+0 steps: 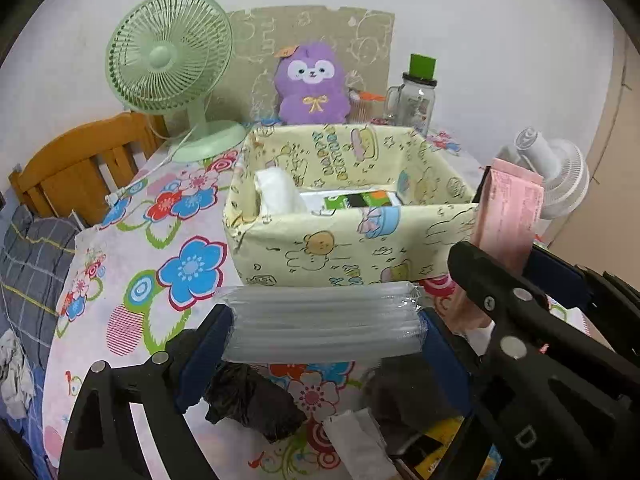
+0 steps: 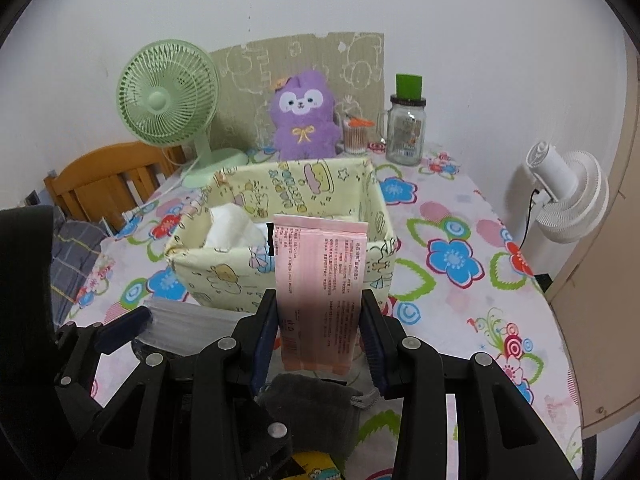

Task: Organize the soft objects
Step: 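Carry the clear plastic stack with the left gripper while the right gripper carries the pink packet toward the box, then lower the clear stack into the box with the left gripper while the right gripper releases the pink packet inside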

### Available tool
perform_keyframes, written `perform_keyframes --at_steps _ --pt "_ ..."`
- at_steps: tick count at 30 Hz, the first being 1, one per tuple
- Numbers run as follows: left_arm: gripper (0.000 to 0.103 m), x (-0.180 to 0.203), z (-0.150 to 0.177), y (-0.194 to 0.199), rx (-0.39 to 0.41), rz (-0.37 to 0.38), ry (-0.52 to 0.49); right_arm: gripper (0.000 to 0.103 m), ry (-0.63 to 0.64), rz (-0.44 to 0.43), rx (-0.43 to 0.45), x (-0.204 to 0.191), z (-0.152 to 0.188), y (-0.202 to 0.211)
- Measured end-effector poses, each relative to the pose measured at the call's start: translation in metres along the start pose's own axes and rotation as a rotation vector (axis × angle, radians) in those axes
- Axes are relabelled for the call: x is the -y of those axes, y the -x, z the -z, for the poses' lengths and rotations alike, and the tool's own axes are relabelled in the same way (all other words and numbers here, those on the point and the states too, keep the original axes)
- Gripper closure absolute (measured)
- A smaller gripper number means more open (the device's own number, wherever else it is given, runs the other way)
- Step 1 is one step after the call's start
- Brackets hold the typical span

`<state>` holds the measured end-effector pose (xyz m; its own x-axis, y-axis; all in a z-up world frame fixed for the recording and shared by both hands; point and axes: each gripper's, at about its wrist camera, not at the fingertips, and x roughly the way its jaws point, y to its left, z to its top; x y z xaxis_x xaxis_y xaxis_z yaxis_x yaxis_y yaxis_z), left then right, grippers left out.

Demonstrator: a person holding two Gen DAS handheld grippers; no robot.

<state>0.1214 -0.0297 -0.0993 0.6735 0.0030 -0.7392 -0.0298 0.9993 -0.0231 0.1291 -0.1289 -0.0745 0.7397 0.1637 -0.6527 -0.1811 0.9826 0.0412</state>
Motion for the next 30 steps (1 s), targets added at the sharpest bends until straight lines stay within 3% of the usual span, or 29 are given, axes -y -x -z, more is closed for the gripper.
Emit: perform_keyframes --at_steps 17,30 --pt "0.010 0.006 -0.020 0.044 0.094 -0.005 -0.045 0.060 -0.004 -0.002 0.064 0.000 -0.022 0.034" --pt "0.010 0.011 -0.041 0.044 0.124 -0.011 -0.065 0.060 -0.023 -0.019 0.069 0.006 -0.044 0.026"
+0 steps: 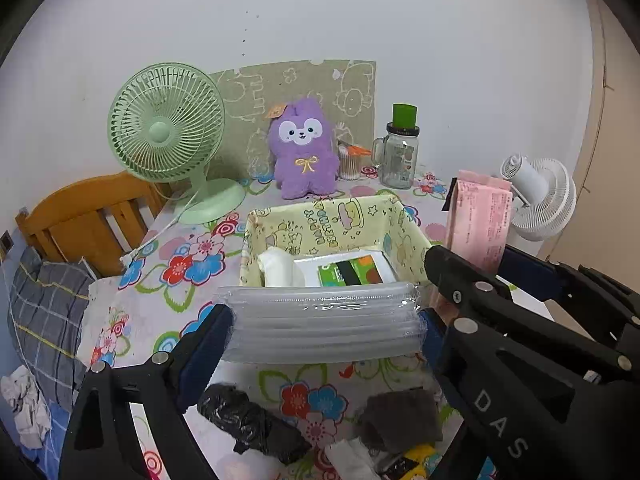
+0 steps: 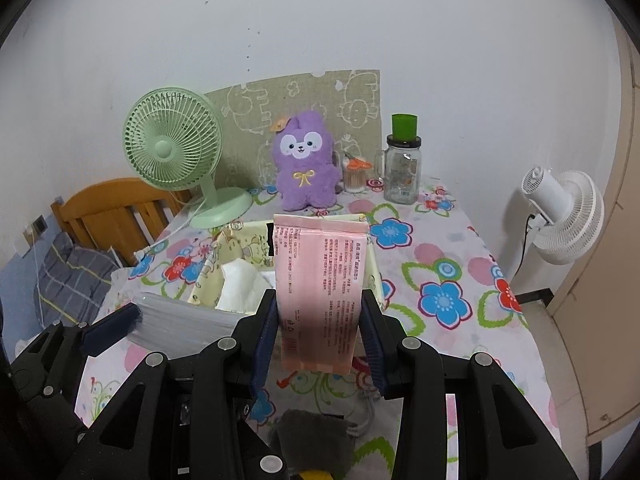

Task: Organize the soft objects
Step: 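Lower the clear stack into the box with the left gripper while the right gripper releases the pink packet inside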

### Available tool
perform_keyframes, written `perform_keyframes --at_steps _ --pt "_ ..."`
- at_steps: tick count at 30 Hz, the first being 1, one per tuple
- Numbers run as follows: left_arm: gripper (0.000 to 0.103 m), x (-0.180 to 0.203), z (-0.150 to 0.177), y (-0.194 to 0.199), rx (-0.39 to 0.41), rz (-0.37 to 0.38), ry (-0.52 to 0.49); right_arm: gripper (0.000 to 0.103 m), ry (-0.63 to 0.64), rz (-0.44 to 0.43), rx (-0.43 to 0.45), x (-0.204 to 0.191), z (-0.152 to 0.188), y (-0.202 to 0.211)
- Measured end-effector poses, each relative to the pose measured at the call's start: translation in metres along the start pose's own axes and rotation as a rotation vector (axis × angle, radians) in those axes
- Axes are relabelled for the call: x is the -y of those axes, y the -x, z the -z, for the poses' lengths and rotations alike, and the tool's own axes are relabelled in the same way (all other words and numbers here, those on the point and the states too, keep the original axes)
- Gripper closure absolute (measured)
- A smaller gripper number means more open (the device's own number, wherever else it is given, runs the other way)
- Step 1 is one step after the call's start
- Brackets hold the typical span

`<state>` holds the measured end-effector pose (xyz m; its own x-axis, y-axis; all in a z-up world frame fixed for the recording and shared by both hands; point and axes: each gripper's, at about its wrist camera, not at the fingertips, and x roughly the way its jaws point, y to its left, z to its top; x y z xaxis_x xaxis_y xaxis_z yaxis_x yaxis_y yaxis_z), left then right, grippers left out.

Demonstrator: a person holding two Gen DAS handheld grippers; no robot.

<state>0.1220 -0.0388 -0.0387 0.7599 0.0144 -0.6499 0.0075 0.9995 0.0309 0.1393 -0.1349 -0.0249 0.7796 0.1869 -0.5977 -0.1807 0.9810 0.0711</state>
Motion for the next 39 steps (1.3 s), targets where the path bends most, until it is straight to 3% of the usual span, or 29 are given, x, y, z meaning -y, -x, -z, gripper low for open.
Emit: perform_keyframes --at_steps 18,33,36,38,39 --pt "0.010 -0.005 -0.037 -0.039 0.007 0.005 -0.009 0.060 0.009 -0.023 -0.010 0.004 -0.035 -0.046" --pt "0.010 -0.016 -0.045 -0.085 -0.057 0.022 0.004 0.059 0.020 -0.022 -0.093 0.002 -0.042 -0.096" --pt "0.010 -0.019 -0.044 -0.092 -0.070 0.026 0.010 0.051 0.021 -0.004 -0.120 0.002 -0.041 -0.106" --pt "0.010 -0.020 -0.043 -0.094 -0.074 0.029 0.013 0.038 0.030 0.026 -0.111 0.002 -0.041 -0.106" --pt "0.010 -0.020 -0.043 -0.095 -0.074 0.033 0.015 0.036 0.042 0.041 -0.097 0.002 -0.041 -0.105"
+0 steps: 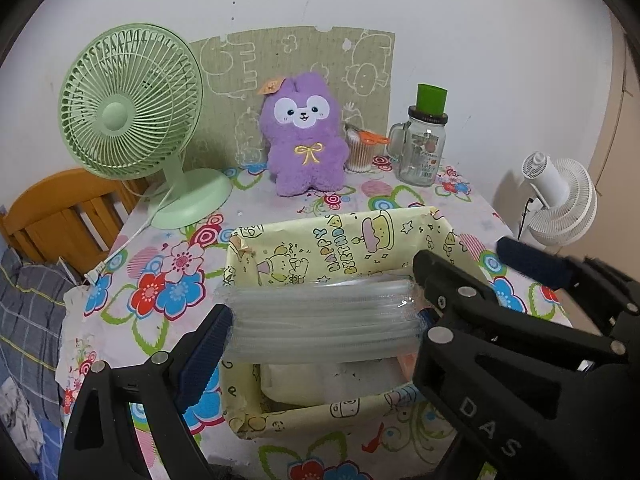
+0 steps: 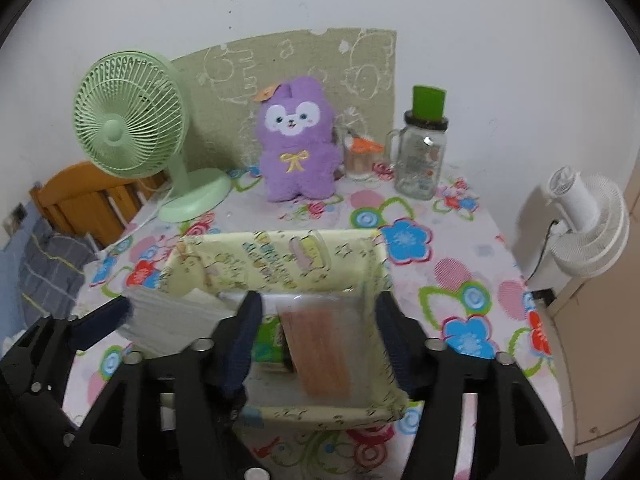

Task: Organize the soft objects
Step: 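Lower the clear stack into the box with the left gripper while the right gripper releases the pink packet inside, then withdraw both grippers from the box toward the loose items on the table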

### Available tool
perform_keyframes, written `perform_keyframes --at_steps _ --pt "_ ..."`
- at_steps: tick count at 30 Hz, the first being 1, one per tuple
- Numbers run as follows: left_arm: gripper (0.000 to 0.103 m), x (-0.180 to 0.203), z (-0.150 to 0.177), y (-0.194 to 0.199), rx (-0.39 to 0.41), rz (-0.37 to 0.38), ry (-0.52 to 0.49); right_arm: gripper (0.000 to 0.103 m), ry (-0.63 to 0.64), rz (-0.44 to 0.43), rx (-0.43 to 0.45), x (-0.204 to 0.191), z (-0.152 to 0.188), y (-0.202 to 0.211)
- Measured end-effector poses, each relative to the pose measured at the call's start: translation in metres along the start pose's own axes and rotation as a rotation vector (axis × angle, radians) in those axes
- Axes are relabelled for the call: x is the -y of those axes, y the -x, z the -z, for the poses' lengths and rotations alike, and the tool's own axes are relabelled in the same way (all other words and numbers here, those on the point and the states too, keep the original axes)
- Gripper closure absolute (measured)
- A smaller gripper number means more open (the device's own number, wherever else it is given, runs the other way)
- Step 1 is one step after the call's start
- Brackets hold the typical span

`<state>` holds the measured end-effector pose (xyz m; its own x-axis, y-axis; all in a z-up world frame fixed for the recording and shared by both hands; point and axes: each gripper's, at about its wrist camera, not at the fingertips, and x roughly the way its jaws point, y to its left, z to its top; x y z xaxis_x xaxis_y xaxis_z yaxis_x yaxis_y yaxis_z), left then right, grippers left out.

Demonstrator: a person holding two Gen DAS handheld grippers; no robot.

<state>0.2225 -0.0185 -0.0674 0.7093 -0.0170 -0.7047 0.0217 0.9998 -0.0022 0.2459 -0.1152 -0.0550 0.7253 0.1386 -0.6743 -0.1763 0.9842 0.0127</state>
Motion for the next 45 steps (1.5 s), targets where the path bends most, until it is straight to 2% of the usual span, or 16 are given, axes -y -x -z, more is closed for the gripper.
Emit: perform_keyframes --at_steps 5,10,12,17,22,32,45 --pt "0.009 0.003 -0.001 -0.007 -0.015 0.038 0.001 0.018 0.018 0.028 0.039 0.006 0.000 0.007" --pt "0.006 0.015 -0.003 -0.013 -0.015 0.067 -0.017 0.017 0.011 0.061 0.050 0.015 -0.001 0.011" --pt "0.000 0.020 -0.003 -0.013 -0.015 0.085 -0.028 0.017 0.006 0.069 0.047 0.019 0.000 0.012" --pt "0.000 0.027 -0.004 -0.017 -0.026 0.099 -0.046 0.017 -0.014 0.076 0.038 0.028 0.002 0.012" --pt "0.000 0.028 -0.003 -0.016 -0.042 0.090 -0.054 0.017 -0.018 0.072 0.042 0.029 0.005 0.017" --pt "0.000 0.029 0.002 0.011 -0.002 0.034 -0.082 0.017 -0.027 0.051 0.059 0.025 0.010 0.033" --pt "0.000 0.025 0.019 0.048 0.037 0.014 -0.071 0.017 -0.008 0.037 0.093 0.014 0.025 0.069"
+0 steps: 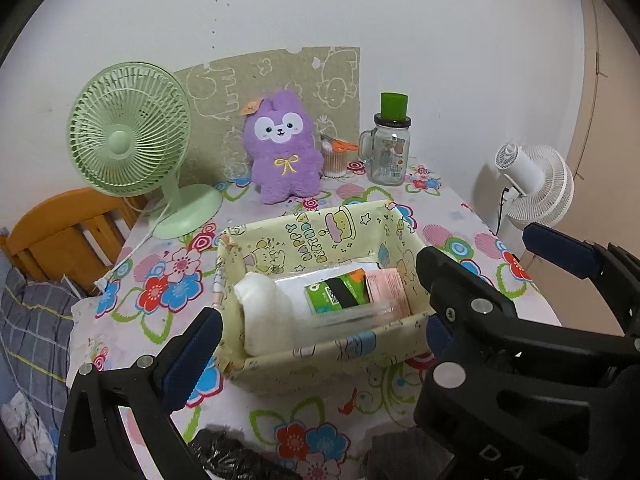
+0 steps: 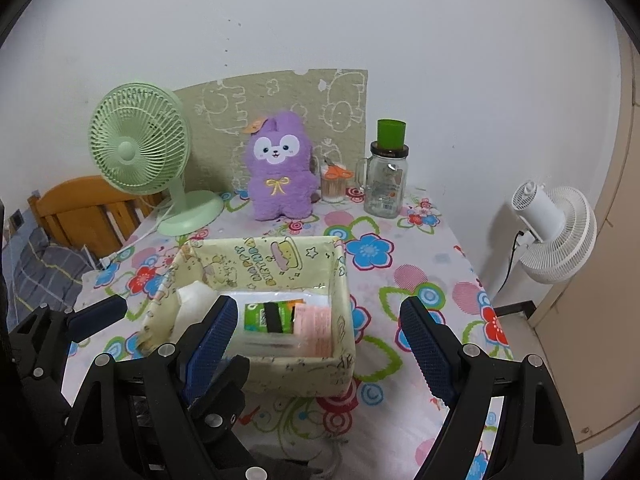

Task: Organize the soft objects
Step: 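Withdraw both grippers from the box toward the loose items on the table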

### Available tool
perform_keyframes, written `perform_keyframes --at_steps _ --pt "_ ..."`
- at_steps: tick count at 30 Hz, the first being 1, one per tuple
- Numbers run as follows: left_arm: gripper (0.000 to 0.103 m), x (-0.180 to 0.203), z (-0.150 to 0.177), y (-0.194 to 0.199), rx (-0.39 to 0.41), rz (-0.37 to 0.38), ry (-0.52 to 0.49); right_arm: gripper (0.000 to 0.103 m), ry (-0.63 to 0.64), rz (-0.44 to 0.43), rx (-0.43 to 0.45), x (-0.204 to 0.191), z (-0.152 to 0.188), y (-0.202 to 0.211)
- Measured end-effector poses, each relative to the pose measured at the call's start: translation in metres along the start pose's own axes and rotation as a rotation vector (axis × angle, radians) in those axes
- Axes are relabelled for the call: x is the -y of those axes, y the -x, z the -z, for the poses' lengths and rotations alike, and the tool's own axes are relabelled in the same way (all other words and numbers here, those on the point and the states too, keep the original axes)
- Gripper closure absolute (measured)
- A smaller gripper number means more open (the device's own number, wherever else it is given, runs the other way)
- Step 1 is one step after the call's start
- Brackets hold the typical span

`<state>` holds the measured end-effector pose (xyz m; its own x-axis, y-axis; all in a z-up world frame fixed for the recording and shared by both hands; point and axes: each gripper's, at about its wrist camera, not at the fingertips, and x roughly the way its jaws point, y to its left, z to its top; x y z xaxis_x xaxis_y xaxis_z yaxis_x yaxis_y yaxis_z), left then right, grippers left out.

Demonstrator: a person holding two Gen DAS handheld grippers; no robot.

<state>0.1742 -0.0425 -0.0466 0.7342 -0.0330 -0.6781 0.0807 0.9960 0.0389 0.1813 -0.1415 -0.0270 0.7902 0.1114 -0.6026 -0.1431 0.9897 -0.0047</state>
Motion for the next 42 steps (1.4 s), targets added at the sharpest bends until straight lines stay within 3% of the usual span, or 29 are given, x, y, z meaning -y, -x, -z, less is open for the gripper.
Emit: perform_keyframes --at_steps 17,42 --pt "0.000 0.000 0.029 0.046 0.037 -0.013 0.018 0.013 0.018 -0.003 0.038 -0.009 0.023 0.045" --pt "0.000 0.001 0.076 0.080 0.075 -0.039 0.045 0.010 0.032 -0.032 0.053 -0.016 0.066 0.082"
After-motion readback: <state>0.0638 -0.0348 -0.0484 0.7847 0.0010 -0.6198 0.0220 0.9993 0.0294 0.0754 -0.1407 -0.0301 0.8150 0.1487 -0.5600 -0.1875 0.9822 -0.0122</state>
